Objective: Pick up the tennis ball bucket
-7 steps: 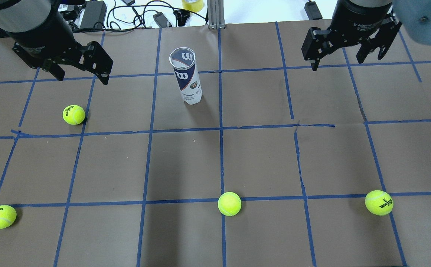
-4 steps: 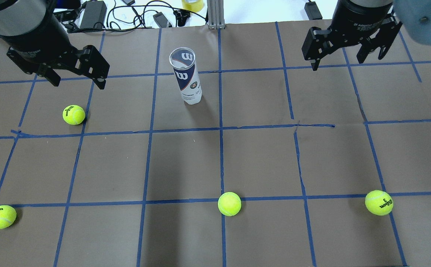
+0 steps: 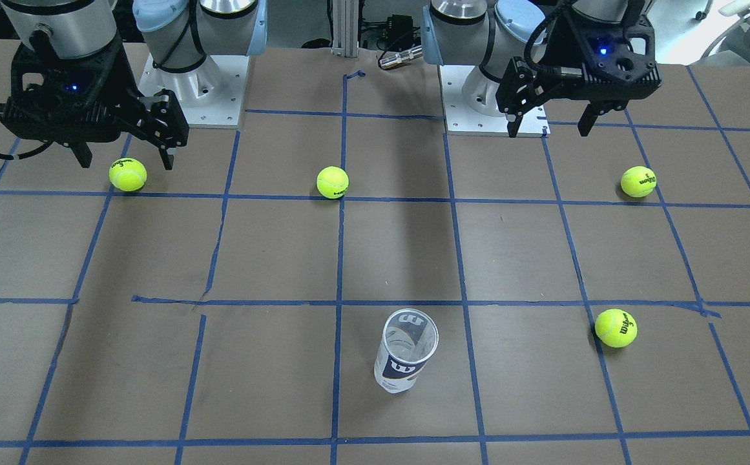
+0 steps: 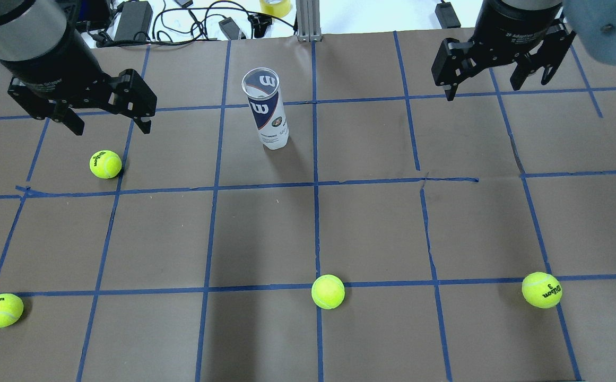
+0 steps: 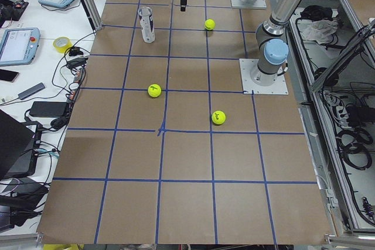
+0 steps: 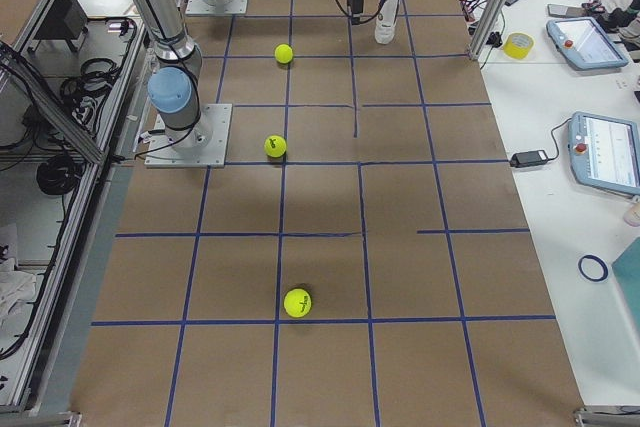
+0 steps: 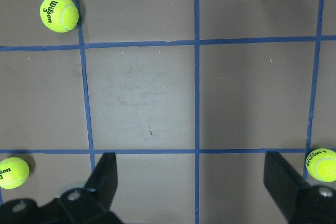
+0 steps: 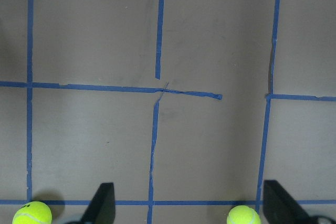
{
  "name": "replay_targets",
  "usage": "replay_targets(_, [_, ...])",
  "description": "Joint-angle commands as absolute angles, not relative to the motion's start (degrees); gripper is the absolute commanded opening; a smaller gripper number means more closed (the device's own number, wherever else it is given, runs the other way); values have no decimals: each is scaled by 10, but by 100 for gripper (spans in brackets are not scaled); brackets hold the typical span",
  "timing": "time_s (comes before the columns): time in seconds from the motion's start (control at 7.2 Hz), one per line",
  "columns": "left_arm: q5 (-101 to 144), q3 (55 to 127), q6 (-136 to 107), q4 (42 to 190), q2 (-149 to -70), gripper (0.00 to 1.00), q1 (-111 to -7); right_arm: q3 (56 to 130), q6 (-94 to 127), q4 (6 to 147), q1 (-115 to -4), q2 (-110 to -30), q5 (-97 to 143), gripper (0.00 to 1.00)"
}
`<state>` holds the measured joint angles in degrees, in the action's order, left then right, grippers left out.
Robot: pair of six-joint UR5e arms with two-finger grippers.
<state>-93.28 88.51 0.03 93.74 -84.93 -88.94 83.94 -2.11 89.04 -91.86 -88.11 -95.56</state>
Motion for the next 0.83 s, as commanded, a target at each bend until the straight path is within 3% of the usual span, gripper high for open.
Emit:
replay_targets(0.0, [-933,886,-2,938,-847,100,-889,839,-21,890,-918,-880,-955,100])
replay_targets(0.69, [-933,891,-2,939,-844,100,-889,839,-21,890,-918,-881,-955,100])
